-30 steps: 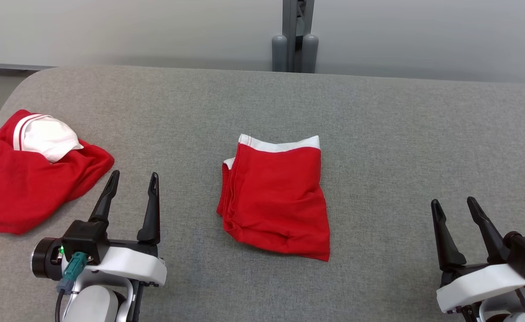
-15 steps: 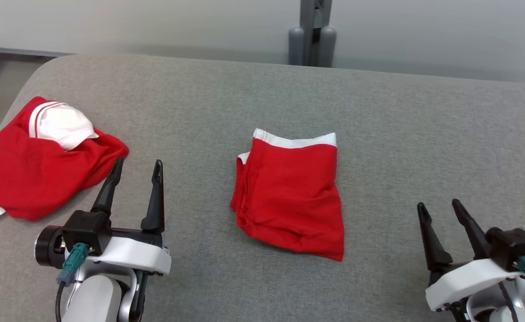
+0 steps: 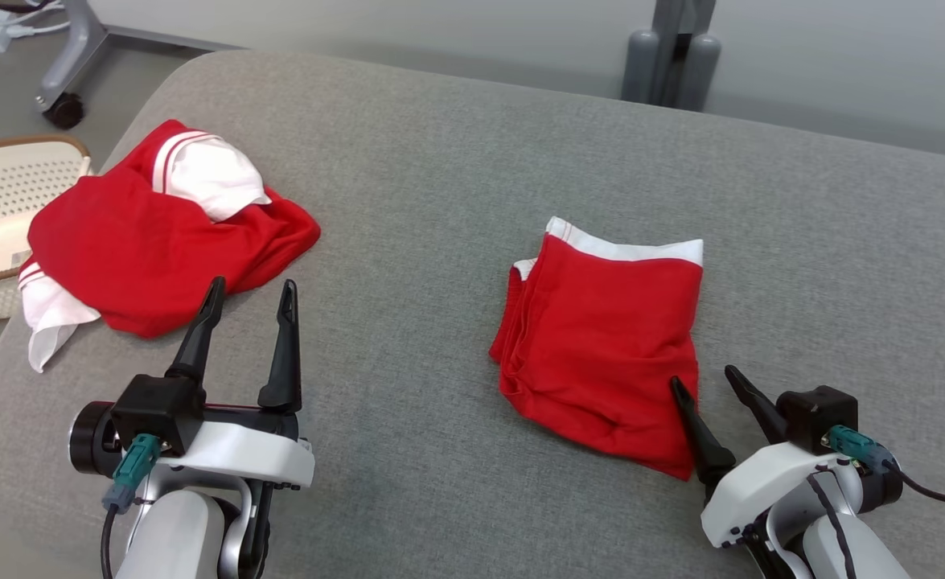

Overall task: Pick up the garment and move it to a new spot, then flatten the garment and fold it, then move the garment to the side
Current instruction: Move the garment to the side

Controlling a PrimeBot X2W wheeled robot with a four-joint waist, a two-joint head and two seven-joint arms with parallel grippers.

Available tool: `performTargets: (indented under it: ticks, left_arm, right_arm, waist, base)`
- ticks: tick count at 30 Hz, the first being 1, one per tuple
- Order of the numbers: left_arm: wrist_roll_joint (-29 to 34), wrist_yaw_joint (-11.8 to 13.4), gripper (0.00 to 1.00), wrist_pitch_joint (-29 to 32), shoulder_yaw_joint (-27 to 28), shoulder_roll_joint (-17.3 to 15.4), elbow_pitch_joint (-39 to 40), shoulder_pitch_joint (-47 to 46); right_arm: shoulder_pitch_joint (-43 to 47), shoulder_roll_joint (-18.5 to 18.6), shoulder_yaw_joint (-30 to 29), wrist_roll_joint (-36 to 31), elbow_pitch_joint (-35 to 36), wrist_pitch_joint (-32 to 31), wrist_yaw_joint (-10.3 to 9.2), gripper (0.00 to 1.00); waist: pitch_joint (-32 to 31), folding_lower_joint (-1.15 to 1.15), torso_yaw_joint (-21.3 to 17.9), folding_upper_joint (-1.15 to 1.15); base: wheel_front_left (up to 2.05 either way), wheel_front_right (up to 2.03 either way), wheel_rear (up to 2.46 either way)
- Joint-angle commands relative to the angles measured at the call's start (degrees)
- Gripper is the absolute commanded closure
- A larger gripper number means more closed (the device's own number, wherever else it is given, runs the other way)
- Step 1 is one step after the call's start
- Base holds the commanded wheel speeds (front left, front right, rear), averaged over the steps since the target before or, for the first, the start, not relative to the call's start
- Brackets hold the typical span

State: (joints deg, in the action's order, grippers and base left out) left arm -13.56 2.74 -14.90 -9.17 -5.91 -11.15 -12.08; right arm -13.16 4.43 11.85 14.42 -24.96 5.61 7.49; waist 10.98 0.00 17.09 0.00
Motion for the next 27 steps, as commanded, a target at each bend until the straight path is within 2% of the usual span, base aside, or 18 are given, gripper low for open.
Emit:
performTargets:
  ticks: [1,9,10,11,12,19,27]
  left_arm:
    - [0.55,-0.33,0.00,-0.16,0.34,0.18,0.10,-0.43]
    - [1.45,-1.05,0.00,-0.16,1.23,0.93,-0.26,-0.10]
    - [1.55,-1.18,0.00,-0.16,1.33,1.01,-0.30,-0.10]
    - [1.63,-1.17,0.00,-0.16,1.45,1.09,-0.30,-0.15]
    - [1.79,-1.14,0.00,-0.16,1.57,1.17,-0.30,-0.22]
    - [2.16,-0.69,0.00,-0.16,2.95,1.66,-0.02,-0.76]
    - [2.63,-0.98,0.00,-0.16,3.82,1.90,-0.07,-0.88]
  right_arm:
    - [-0.97,0.37,-0.01,0.49,-1.49,0.98,0.01,0.00]
    - [-4.66,-0.48,1.04,2.28,-12.15,1.69,0.01,0.00]
    - [-4.83,-0.61,1.54,2.73,-13.02,1.55,0.01,0.24]
    - [-5.11,-0.73,1.93,3.31,-13.48,2.22,0.01,0.57]
    - [-5.38,-0.81,2.29,3.67,-14.10,2.19,0.01,1.00]
    - [-6.76,-0.64,2.72,5.43,-15.37,5.08,0.00,1.00]
    - [-6.16,-0.21,2.75,5.86,-14.55,6.68,0.01,1.00]
  waist:
    - [0.53,0.00,0.84,0.00]
    - [0.85,0.00,1.75,0.00]
    - [0.85,0.00,1.74,0.00]
    - [0.85,0.00,1.72,0.00]
    - [0.87,0.00,1.66,0.00]
    - [0.79,0.00,-0.38,0.00]
    - [0.58,0.00,-6.44,0.00]
  base:
    - [0.00,0.00,0.00]
    - [0.00,0.00,0.00]
    - [0.00,0.00,0.00]
    - [0.00,0.00,0.00]
    - [0.00,0.00,0.00]
    - [0.00,0.00,0.00]
    - [0.00,0.00,0.00]
